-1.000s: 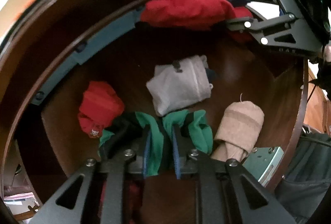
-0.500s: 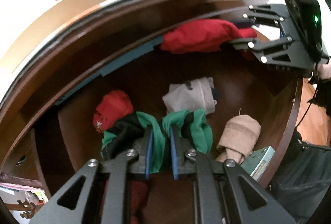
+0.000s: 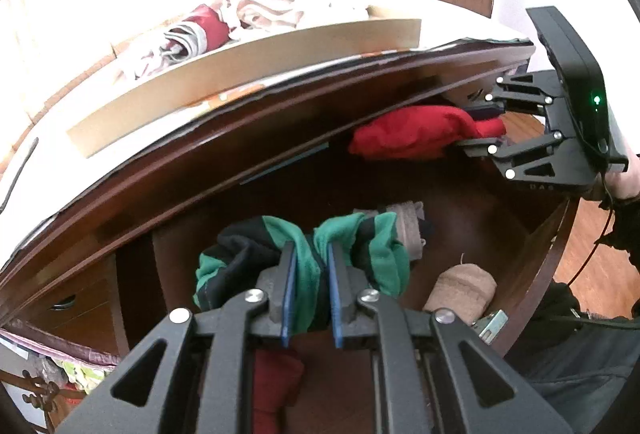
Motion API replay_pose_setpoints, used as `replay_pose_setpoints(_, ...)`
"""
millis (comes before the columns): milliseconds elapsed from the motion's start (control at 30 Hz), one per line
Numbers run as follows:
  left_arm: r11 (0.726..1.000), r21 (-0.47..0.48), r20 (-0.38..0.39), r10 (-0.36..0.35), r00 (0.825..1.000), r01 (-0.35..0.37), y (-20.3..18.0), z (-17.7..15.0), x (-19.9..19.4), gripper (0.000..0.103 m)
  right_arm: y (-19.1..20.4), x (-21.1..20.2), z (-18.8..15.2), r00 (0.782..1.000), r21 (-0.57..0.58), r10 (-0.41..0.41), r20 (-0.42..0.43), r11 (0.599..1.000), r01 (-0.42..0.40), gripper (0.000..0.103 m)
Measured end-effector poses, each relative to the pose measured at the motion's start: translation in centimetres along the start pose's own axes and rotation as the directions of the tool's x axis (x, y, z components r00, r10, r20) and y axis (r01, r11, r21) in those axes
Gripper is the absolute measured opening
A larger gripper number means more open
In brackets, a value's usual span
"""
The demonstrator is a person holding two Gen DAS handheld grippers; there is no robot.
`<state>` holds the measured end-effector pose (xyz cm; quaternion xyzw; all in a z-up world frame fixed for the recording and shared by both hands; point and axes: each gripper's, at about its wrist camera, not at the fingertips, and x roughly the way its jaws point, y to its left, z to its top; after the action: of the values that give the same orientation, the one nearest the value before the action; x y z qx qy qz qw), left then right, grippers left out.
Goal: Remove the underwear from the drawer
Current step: 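Lift both held garments up out of the drawer toward the tray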
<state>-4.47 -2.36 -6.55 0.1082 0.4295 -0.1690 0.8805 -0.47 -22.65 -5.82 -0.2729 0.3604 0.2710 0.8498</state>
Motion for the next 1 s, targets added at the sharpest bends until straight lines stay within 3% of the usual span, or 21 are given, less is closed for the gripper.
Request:
replay_pose_setpoints(367,0.999,-0.036,0.065,0.02,0.998,-0.018,0.2,-0.3,-2.2,0.012,1.1,-2.4,0.2,0.998,-0.017,0.05,0.044,0.999,-0.049,0.037)
replay_pose_setpoints(1000,0.99,-0.143,0.165,0.045,0.985,-0.021,1.4,-0.6,-5.1,0.012,2.7,-4.7,0.2,0.984,0.129,0.079,0.157,0.987,-0.099,0.037)
